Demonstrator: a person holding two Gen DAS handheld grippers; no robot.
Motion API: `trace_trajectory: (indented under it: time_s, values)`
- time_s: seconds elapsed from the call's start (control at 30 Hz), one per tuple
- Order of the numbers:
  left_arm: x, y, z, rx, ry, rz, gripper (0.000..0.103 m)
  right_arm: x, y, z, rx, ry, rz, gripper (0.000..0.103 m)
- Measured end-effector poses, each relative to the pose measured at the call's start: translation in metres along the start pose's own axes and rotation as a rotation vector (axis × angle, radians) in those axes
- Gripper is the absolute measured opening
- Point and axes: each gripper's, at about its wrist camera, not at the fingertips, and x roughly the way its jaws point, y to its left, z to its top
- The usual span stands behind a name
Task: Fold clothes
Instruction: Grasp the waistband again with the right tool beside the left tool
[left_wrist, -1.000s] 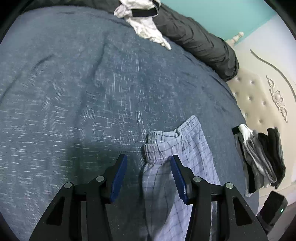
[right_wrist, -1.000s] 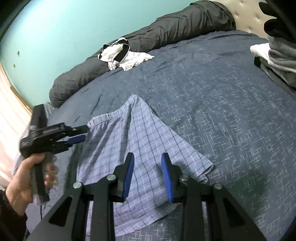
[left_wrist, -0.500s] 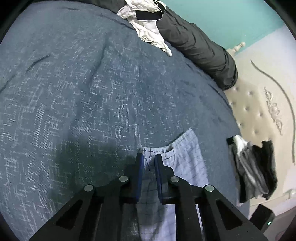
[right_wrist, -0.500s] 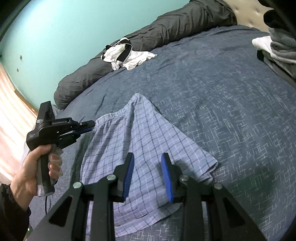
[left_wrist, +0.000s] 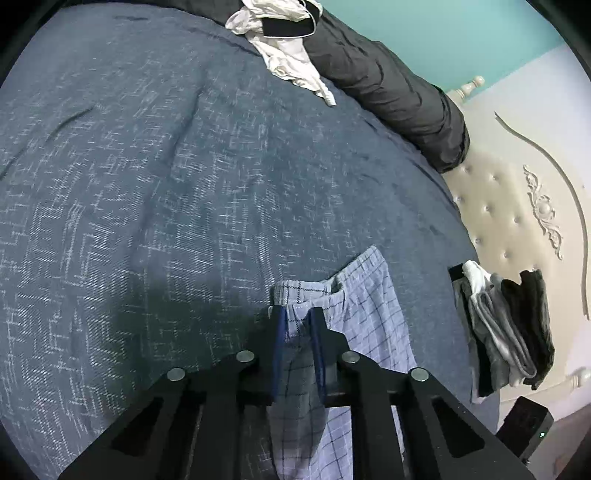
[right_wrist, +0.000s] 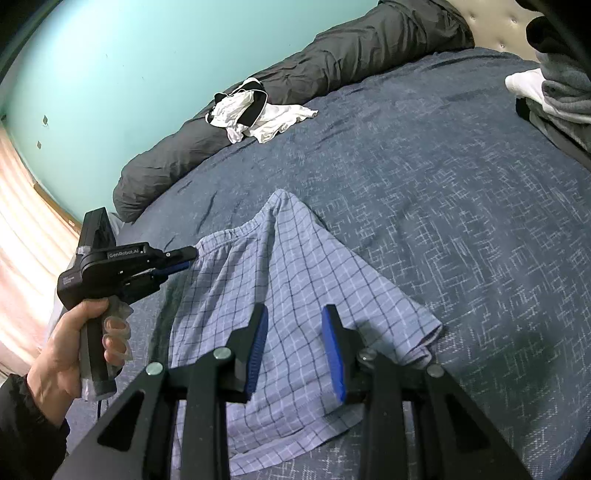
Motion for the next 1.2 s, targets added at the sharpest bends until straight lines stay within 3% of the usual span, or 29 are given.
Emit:
trace_trajectory:
  time_s: [0.07,0.6,0.73,0.87,0.93,1.0,1.2]
  values:
    - [0.0,0.001,0.001,0.002,-0.001,-0.002,0.008,0.001,0.001,-0.001,0.0,0.003,0.003,0.03]
    - [0.0,0.021,0.01,-0.113,-0.033,-0.002,0.008,0.0,0.001,-0.004,0.002,0.002,0.014,0.03]
    - [-0.003,0.021,0.007,-0.097,-0.018,0.012,0.016,0.0,-0.002,-0.002,0.006,0.008,0.017,0.03]
    - [-0.007,0.019,0.001,-0.084,-0.005,0.005,0.044,-0.001,-0.008,0.008,0.018,0.013,0.022,0.03]
    - [-0.009,0.019,-0.001,-0.076,-0.001,-0.001,0.045,-0.001,-0.01,0.017,0.015,0.022,0.025,0.035]
    - [-0.009,0.019,-0.002,-0.063,-0.001,0.0,0.045,0.002,-0.011,0.032,-0.002,0.041,0.025,0.055]
    - [-0.003,0.023,-0.001,-0.069,0.011,-0.016,0.046,0.039,-0.006,0.082,-0.066,0.157,0.003,0.057]
